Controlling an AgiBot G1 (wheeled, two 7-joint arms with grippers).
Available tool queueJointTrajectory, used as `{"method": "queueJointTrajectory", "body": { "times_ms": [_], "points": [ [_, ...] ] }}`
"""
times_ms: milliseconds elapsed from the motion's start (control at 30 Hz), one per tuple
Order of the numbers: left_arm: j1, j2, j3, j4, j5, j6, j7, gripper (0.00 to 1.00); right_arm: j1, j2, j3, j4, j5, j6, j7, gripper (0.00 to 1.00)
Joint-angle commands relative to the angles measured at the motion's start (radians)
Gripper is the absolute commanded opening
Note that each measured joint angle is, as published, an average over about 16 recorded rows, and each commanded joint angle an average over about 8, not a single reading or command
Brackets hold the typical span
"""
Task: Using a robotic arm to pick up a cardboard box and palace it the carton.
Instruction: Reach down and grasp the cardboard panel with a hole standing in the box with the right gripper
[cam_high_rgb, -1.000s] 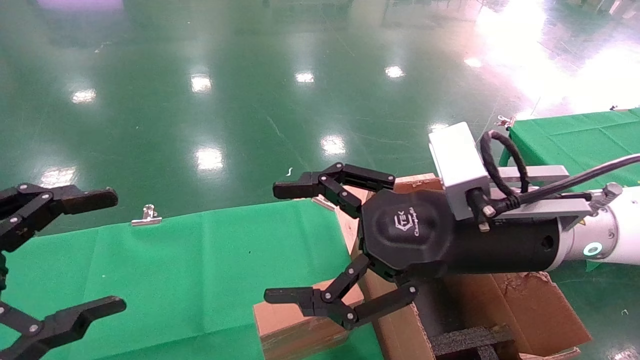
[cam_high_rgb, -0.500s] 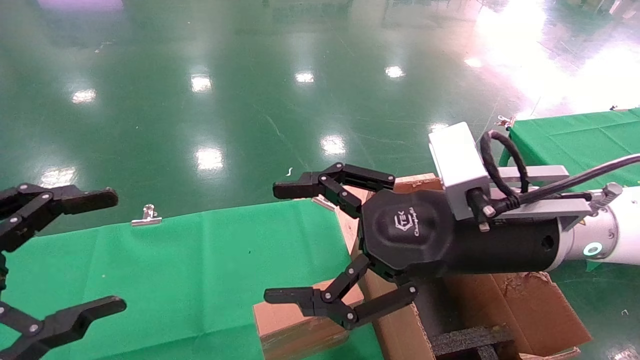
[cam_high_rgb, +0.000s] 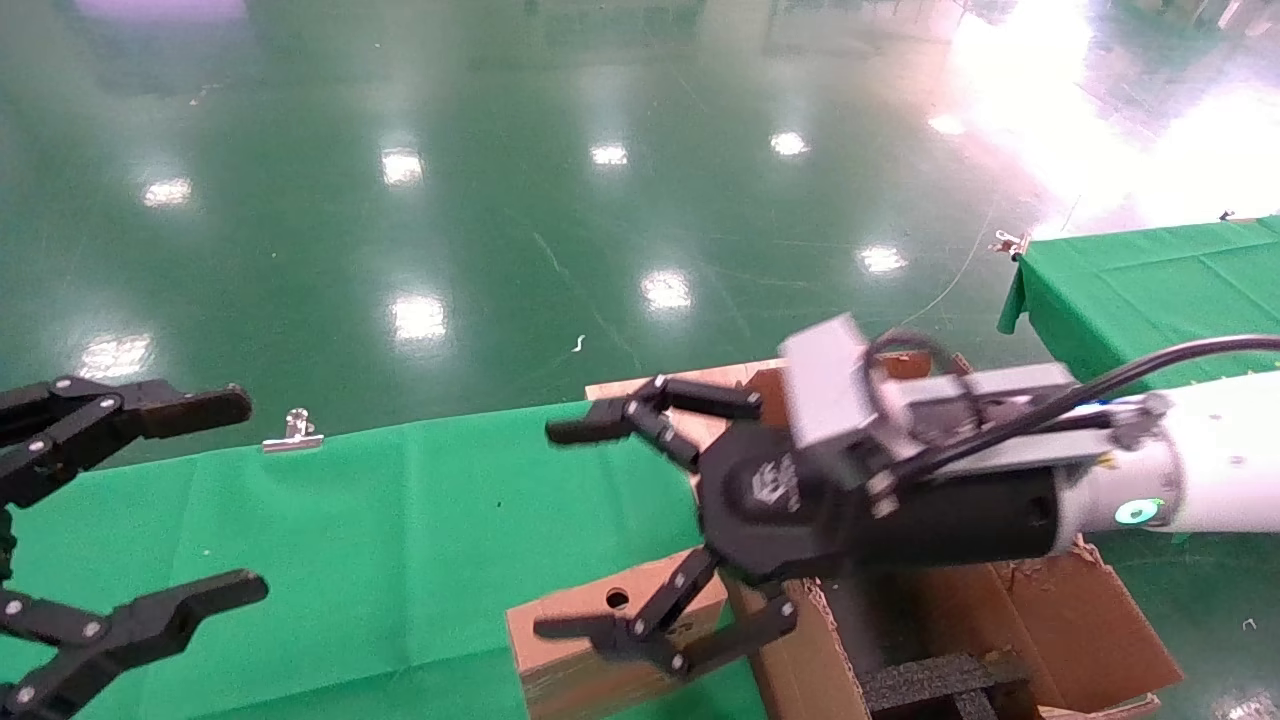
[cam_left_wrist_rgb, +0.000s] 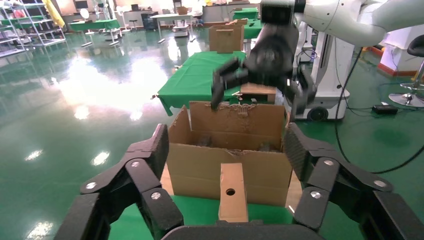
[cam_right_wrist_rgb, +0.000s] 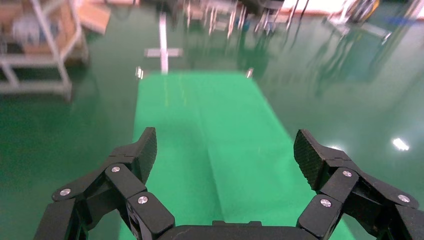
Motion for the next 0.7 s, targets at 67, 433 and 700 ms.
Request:
{"method": "queueJointTrajectory", "body": {
  "times_ms": [67,433,700],
  "points": [
    [0.000,0.000,0.000,0.000,0.000,0.000,0.000,0.00,0.032,-0.015,-0.039,0.009,-0.090,0.002,0.003,1.00],
    [0.000,0.000,0.000,0.000,0.000,0.000,0.000,0.00,0.161,-0.132,-0.188,-0.042,-0.404,-0.014,-0.011,1.00],
    [0.000,0.000,0.000,0.000,0.000,0.000,0.000,0.00,0.246,-0.200,-0.270,-0.070,-0.556,-0.051,-0.005,1.00]
  ]
}}
